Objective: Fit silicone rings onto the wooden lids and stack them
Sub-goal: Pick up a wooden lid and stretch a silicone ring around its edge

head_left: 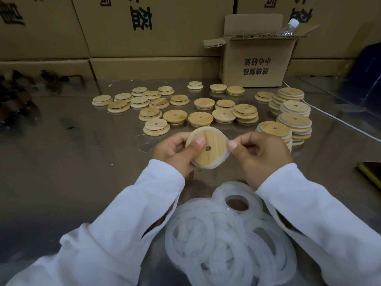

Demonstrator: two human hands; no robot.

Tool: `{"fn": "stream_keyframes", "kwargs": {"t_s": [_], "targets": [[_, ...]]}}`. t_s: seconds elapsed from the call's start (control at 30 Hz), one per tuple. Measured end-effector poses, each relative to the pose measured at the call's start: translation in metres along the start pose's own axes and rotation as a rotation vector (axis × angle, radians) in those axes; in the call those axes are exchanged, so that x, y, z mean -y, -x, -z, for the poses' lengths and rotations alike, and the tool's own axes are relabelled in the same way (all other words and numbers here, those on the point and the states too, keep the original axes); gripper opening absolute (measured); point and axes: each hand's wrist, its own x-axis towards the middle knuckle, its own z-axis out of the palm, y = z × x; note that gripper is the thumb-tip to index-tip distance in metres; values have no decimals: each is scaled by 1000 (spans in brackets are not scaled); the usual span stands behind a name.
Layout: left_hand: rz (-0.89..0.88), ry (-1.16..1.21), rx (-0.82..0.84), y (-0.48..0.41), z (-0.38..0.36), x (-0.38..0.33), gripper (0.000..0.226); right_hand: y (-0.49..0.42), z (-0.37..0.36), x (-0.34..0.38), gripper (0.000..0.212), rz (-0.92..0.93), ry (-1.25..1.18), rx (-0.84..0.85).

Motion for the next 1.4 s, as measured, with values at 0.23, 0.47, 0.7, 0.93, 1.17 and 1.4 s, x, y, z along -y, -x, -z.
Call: {"fn": "stream_keyframes", "kwargs": {"t_s": [0.23, 0.47, 0.7, 0.93, 1.17, 1.4], "targets": [[-50, -19, -38, 1, 2, 3, 6, 5, -2, 1, 12, -8, -203, -15], [2, 84, -31, 0, -1, 4, 8, 12, -16, 2, 9, -24, -166, -124], [40, -73, 27, 3, -3, 7, 12, 8, -10, 0, 13, 10, -57, -110], [-12, -105, 111, -2, 6, 1, 13, 1, 3, 3, 21, -23, -132, -34], [-12, -8, 155, -5, 11, -2, 16, 4, 5, 8, 17, 49, -97, 1], [24, 2, 54, -3, 7, 6, 9, 8, -3, 5, 10, 29, -153, 7]]}}
